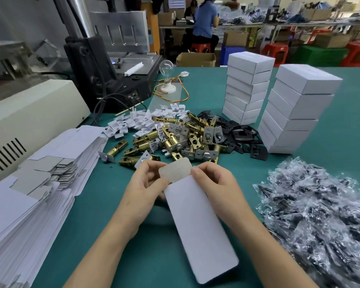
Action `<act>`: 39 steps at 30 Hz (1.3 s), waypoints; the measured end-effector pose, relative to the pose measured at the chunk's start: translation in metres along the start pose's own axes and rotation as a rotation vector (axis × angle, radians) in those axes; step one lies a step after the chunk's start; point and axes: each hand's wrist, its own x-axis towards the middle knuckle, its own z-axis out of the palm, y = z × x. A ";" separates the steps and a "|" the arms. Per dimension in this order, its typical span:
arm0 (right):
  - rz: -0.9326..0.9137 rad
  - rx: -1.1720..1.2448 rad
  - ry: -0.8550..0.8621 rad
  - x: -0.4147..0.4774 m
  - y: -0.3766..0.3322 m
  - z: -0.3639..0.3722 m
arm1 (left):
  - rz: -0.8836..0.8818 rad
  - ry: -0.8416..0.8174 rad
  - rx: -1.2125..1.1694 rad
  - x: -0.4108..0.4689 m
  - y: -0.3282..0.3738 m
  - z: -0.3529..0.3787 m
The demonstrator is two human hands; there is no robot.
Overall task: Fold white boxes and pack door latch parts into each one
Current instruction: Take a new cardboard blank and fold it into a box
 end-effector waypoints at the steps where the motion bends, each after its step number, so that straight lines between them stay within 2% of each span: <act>1: -0.001 -0.013 0.005 0.000 0.000 -0.001 | -0.024 -0.019 0.002 -0.001 0.000 0.000; 7: 0.017 -0.109 0.014 -0.001 -0.001 -0.005 | -0.100 -0.097 0.011 0.000 0.000 0.000; 12: -0.009 -0.162 -0.003 0.000 0.000 -0.005 | -0.047 -0.093 0.096 0.000 -0.003 -0.004; 16: -0.017 -0.132 -0.016 0.001 0.001 -0.006 | 0.022 -0.153 0.094 -0.003 0.000 0.000; 21: -0.018 -0.101 0.001 0.003 0.002 -0.008 | -0.054 -0.130 0.055 -0.005 0.004 0.005; 24: 0.044 -0.089 -0.005 0.003 0.003 -0.008 | -0.105 -0.243 -0.006 -0.004 0.005 -0.001; 27: -0.003 -0.139 -0.053 0.003 0.001 -0.012 | -0.156 -0.314 -0.048 -0.004 0.007 -0.005; 30: -0.006 -0.132 -0.120 0.003 -0.001 -0.014 | -0.167 -0.294 -0.048 -0.004 0.007 -0.005; 34: 0.033 0.008 -0.225 0.001 -0.002 -0.015 | -0.159 -0.272 -0.059 -0.004 0.007 -0.004; 39: 0.029 0.067 -0.231 0.001 -0.003 -0.016 | -0.160 -0.257 -0.067 -0.005 0.009 -0.003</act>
